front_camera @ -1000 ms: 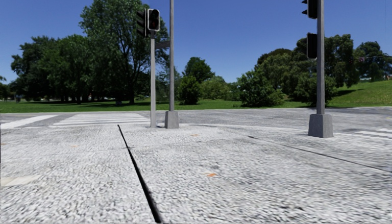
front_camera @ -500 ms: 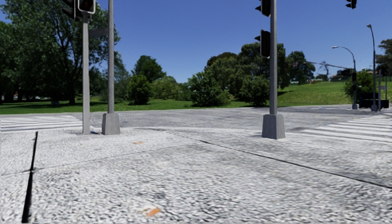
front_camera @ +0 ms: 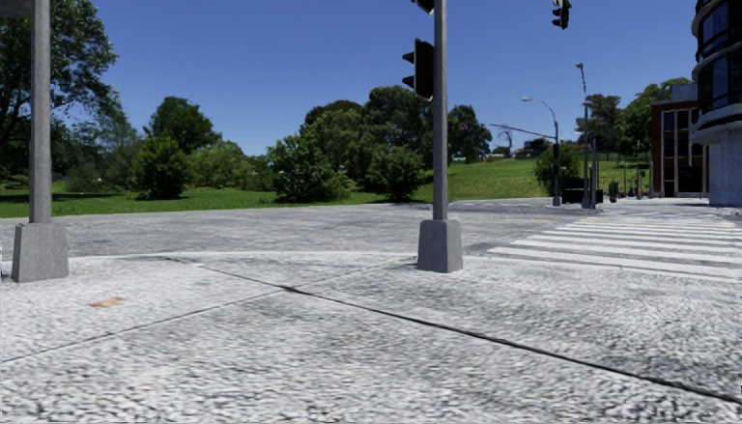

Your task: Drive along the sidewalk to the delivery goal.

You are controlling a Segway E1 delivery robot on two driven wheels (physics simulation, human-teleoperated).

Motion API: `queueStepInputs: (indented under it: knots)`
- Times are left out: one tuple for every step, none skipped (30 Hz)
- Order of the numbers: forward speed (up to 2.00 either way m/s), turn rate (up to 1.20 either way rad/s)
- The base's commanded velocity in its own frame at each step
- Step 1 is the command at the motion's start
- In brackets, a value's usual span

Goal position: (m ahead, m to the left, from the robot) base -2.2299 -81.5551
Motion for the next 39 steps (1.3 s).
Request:
queueStepInputs:
  knots:
    - [1.55, -0.61]
    - [1.56, -0.61]
    - [1.56, -0.61]
    - [1.56, -0.61]
    - [1.56, -0.61]
    - [1.56, -0.62]
    - [1.56, -0.62]
    - [1.56, -0.64]
    - [1.56, -0.65]
    - [1.56, -0.66]
    - [1.56, -0.66]
    - [1.56, -0.66]
    - [1.56, -0.66]
    - [1.56, -0.66]
    - [1.56, -0.66]
    - [1.57, -0.66]
    - [1.57, -0.66]
    - [1.58, -0.66]
    - [1.58, -0.66]
    - [2.00, -0.66]
    - [2.00, -0.66]
    - [2.00, -0.66]
    - [2.00, -0.66]
    - [2.00, -0.66]
    - [2.00, -0.66]
    - [2.00, -0.66]
    - [2.00, -0.66]
    - [2.00, -0.66]
    - [2.00, -0.66]
    - [2.00, -0.66]
    - [2.00, -0.66]
    - [2.00, -0.66]
    - [2.00, -0.66]
    - [2.00, -0.66]
    - [2.00, -0.66]
    - [2.00, -0.66]
    - [2.00, -0.66]
    - [2.00, -0.64]
    - [2.00, -0.64]
